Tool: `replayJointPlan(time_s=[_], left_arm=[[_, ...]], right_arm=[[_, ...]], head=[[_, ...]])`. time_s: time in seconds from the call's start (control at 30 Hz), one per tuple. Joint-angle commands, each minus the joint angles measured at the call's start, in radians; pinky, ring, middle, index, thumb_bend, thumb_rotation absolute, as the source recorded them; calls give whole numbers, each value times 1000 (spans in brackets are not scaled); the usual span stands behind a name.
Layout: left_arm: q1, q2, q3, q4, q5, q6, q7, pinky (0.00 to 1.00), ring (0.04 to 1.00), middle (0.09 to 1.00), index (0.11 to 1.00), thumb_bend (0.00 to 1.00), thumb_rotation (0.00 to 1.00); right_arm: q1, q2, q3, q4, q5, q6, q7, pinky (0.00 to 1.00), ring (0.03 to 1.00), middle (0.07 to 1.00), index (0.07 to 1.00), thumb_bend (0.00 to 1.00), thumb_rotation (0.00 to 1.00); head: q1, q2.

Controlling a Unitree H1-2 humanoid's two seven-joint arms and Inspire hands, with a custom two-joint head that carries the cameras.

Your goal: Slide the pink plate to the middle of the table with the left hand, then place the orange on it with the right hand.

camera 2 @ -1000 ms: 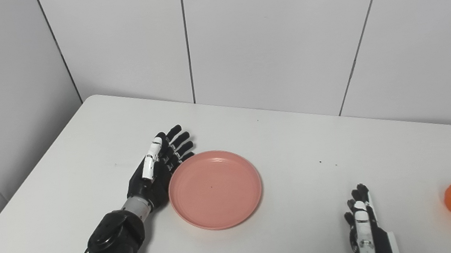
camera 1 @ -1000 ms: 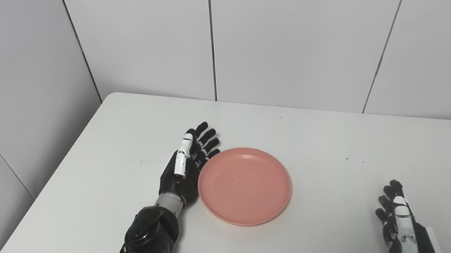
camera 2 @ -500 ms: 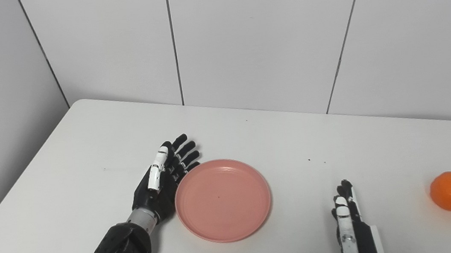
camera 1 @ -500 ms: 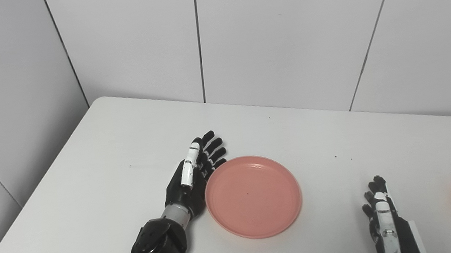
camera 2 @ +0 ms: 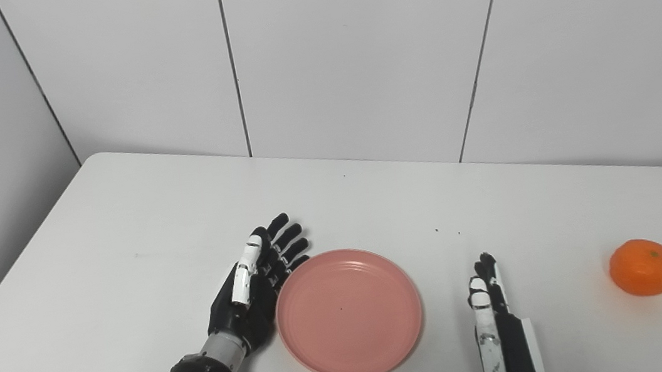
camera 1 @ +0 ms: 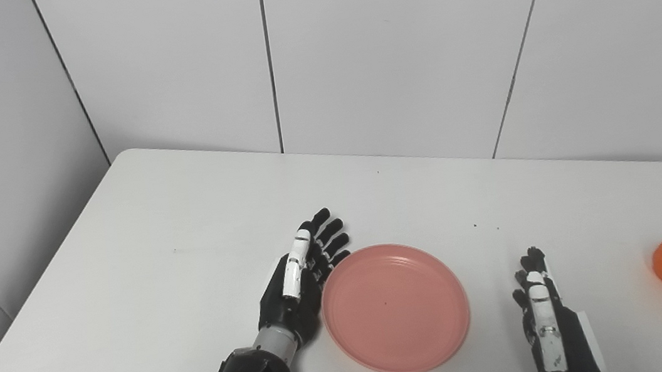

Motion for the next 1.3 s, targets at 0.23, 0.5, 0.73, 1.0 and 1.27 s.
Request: replayJointPlan(time_s=[0.23,0.5,0.73,1.0,1.27], left_arm=[[20,13,-28,-20,22,-1,-22,927,931,940,928,377,1000],[33,31,-41,-39,44,-14,-32,931,935,940,925,377,1000],[40,42,-37,-47,53,-22,-37,933,933,936,923,384,1000],[48,53,-22,-26,41,-51,-57,936,931,936,928,370,1000],[43,72,4,16,11,-75,-93,950,940,943,931,374,1000]], right_arm=[[-24,18,12,-20,-40,-37,-19,995,990,1000,1000,248,1000],[-39,23,12,-41,-94,-29,-30,950,967,986,986,248,1000],[-91,-4,16,-76,-170,22,-29,931,937,953,953,235,1000],[-159,-63,12,-134,-320,59,-22,869,914,937,933,299,1000],[-221,-129,24,-173,-544,95,-23,795,862,894,891,574,1000]], head=[[-21,6],[-79,19],[-173,17],[-265,0],[-367,-28]])
